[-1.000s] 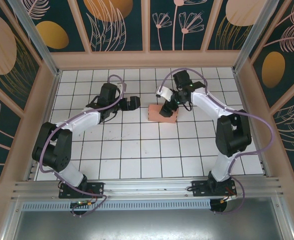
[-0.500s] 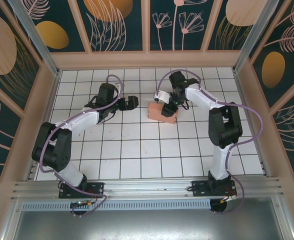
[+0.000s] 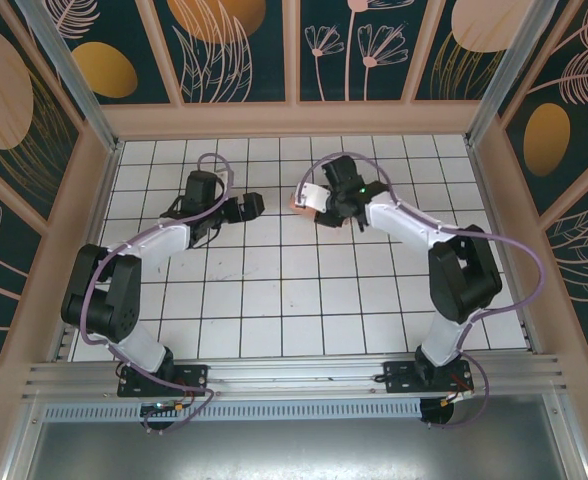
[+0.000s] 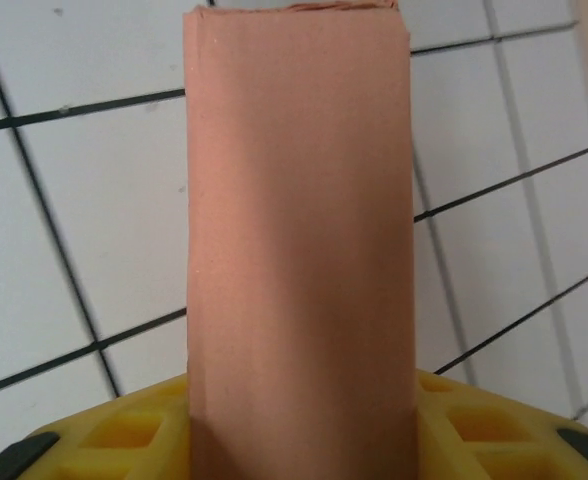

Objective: Fold the paper box

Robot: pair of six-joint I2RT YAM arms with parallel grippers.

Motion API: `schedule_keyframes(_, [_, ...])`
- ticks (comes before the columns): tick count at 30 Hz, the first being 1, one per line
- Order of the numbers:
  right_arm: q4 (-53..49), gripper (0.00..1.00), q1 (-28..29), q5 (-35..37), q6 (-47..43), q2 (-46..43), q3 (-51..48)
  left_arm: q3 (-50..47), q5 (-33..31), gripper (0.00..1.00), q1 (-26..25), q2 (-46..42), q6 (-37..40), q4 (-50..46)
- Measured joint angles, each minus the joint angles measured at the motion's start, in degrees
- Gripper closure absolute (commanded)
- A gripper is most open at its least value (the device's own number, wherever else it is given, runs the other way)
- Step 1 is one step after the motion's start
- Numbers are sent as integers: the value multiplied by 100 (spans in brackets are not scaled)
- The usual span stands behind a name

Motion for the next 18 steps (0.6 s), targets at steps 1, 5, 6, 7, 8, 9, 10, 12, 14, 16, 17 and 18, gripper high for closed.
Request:
schedule_keyframes(1, [378, 57, 131, 227, -109, -20, -208, -52, 2, 1, 66, 0, -44, 28])
schedule_keyframes(5, [1821, 56, 675, 1067, -564, 20, -1010, -245, 20, 1, 310, -17, -199, 181])
schedule_keyframes(6, [2159, 53, 800, 1233, -669, 48, -1178, -289, 17, 1, 361, -28, -234, 219])
schedule_keyframes(7, [2468, 49, 898, 1364, -763, 92, -1314, -321, 17, 1, 400, -39, -262, 238])
schedule_keyframes(8, [2822, 43, 992, 1504, -872, 140, -1467, -361, 15, 1, 444, -57, -291, 267])
schedule_keyframes(9, [3121, 35, 1067, 1617, -966, 197, -1600, -398, 13, 1, 479, -70, -306, 308])
schedule_keyframes(10, [3342, 29, 1113, 1690, -1010, 243, -1696, -422, 4, 1, 507, -81, -321, 337])
schedule_keyframes(12, [3609, 17, 1137, 1733, -935, 282, -1873, -485, -59, 1, 551, -129, -321, 422])
schedule_keyframes(14, [3703, 11, 1091, 1655, -721, 254, -1967, -590, -216, 1, 577, -258, -293, 498])
schedule_keyframes(16, [3742, 3, 992, 1447, -380, 92, -2072, -774, -463, 1, 601, -507, -225, 608])
schedule_keyframes(17, [3742, 1, 916, 1281, -151, -68, -2149, -903, -619, 1, 619, -680, -157, 680])
schedule_keyframes(18, [3738, 1, 809, 1078, 120, -295, -2247, -1054, -789, 1, 632, -870, -90, 796])
